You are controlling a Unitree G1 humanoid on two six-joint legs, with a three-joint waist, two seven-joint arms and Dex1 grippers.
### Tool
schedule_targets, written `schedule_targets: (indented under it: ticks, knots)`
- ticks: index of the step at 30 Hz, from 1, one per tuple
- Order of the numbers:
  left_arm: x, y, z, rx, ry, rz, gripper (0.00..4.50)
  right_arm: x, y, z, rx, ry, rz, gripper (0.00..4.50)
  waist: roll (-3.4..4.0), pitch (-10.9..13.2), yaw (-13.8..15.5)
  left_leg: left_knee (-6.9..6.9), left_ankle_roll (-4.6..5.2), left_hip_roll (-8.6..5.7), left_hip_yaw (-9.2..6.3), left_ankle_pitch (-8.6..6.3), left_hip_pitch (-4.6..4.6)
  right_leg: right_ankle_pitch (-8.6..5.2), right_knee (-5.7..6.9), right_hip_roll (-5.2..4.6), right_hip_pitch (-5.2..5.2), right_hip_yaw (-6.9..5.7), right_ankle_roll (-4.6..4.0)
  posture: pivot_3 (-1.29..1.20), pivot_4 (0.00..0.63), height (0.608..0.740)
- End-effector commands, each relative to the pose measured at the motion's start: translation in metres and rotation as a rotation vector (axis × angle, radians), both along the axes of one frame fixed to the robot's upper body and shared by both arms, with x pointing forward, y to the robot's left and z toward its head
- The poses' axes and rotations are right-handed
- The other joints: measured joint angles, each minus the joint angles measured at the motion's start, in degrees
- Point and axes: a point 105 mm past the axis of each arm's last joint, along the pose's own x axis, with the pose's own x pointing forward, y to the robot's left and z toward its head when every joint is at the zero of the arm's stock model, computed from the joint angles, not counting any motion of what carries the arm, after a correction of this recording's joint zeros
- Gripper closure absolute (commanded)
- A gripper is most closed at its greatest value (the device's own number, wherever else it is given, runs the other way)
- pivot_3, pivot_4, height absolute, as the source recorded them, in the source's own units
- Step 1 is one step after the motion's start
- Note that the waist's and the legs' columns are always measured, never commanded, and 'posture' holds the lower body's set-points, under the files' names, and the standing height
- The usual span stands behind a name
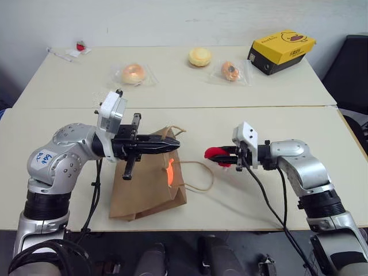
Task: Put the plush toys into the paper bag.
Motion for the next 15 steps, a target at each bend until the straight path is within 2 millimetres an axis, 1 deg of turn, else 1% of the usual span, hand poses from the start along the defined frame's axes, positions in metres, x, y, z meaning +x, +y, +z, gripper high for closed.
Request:
schedule_targets:
  ticks: [1,5,9,11,13,15]
  knots:
    - [-0.002,-0.014,0.02,-0.028,-0.082,-0.116,4.5,-0.02,0.001,0.03,0.083,-0.024,0.057,3.89,-0.01,0.0,0.31,0.0,0.0,0.0,0.0,0.0,-0.01,0.0,0.0,0.0,0.0,-0.01,0.0,0.0,0.15,0.74]
    - [-0.002,-0.03,0.038,-0.057,-0.12,-0.229,4.5,-0.032,0.013,0.042,0.126,0.0,0.109,3.89,-0.01,0.0,0.62,0.08,0.0,-0.03,-0.03,0.0,-0.03,0.0,0.0,-0.01,0.02,-0.04,0.0,0.0,0.15,0.74]
    - [-0.002,-0.031,0.051,-0.077,-0.159,-0.253,4.5,-0.036,0.036,0.05,0.154,-0.002,0.142,3.89,-0.01,0.0,0.03,0.06,0.0,-0.03,-0.03,0.0,-0.03,0.0,0.01,0.01,0.0,-0.03,0.0,0.0,0.15,0.74]
    - [-0.002,-0.028,0.053,-0.078,-0.163,-0.243,4.5,-0.038,0.047,0.052,0.166,0.003,0.157,3.89,-0.01,-0.01,-0.29,0.04,-0.01,-0.01,-0.03,0.01,-0.03,0.0,0.05,0.03,-0.05,0.0,0.0,0.0,0.15,0.74]
    - [-0.001,-0.024,0.05,-0.07,-0.159,-0.226,4.5,-0.039,0.058,0.052,0.173,0.009,0.164,3.89,-0.01,0.0,-0.21,0.02,-0.03,0.01,-0.04,0.02,-0.03,0.0,0.08,0.04,-0.1,0.0,0.0,0.0,0.15,0.74]
    - [-0.001,-0.02,0.044,-0.055,-0.153,-0.203,4.5,-0.038,0.071,0.045,0.166,0.019,0.162,3.89,0.0,-0.01,-0.19,0.03,-0.04,0.01,-0.04,0.02,-0.03,0.0,0.09,0.04,-0.1,0.01,0.0,0.0,0.15,0.74]
